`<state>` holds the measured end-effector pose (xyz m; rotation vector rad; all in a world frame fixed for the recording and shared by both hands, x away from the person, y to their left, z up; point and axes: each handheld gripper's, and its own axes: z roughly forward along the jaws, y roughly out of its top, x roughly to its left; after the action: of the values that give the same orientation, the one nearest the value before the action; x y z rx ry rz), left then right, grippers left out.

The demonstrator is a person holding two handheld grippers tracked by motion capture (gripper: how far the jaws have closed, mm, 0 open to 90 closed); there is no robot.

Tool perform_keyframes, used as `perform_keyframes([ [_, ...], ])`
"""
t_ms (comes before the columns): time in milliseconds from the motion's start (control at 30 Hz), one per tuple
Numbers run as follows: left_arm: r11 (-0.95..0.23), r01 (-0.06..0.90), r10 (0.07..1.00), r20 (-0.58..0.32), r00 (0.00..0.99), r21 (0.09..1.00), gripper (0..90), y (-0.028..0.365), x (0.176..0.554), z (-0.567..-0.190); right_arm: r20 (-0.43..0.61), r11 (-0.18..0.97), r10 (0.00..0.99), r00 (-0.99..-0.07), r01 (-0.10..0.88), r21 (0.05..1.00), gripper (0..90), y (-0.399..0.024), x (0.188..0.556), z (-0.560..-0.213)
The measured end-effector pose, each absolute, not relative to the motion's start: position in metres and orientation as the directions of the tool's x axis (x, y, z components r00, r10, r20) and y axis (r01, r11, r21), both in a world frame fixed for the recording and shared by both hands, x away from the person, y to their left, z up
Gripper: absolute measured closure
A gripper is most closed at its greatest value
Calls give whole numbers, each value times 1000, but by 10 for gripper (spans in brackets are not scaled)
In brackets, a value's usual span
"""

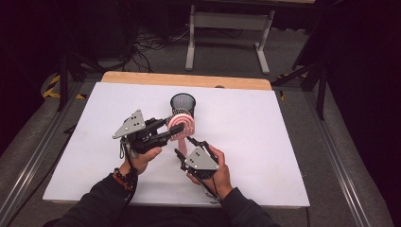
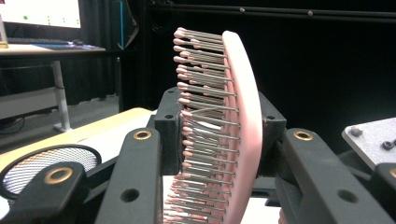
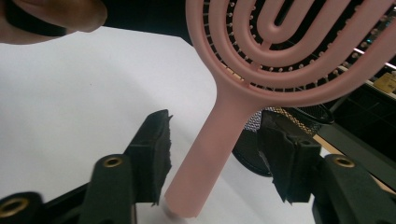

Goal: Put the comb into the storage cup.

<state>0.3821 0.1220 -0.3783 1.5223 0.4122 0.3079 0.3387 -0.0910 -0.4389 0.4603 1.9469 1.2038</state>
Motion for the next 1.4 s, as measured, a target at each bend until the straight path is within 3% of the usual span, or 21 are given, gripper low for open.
perform_keyframes([
  [133,35,54,453,-64,889,998,634,127,382,-376,-398,457,644,-654,-89,885,341,-95,337,-437],
  [367,37,52,465,-63,883,998,634,135,383,-375,-390,431,649,-654,-107,896,268,-106,332,-429],
  [633,40,46,481,-59,875,998,635,146,386,-373,-393,442,646,-655,-99,892,246,-121,335,-422],
  [1100,53,38,517,-60,854,998,634,158,390,-372,-375,391,738,-561,-98,915,208,-166,329,-414],
  [1400,75,45,518,-78,852,996,635,163,392,-373,-407,422,757,-512,-93,902,187,-186,326,-419],
])
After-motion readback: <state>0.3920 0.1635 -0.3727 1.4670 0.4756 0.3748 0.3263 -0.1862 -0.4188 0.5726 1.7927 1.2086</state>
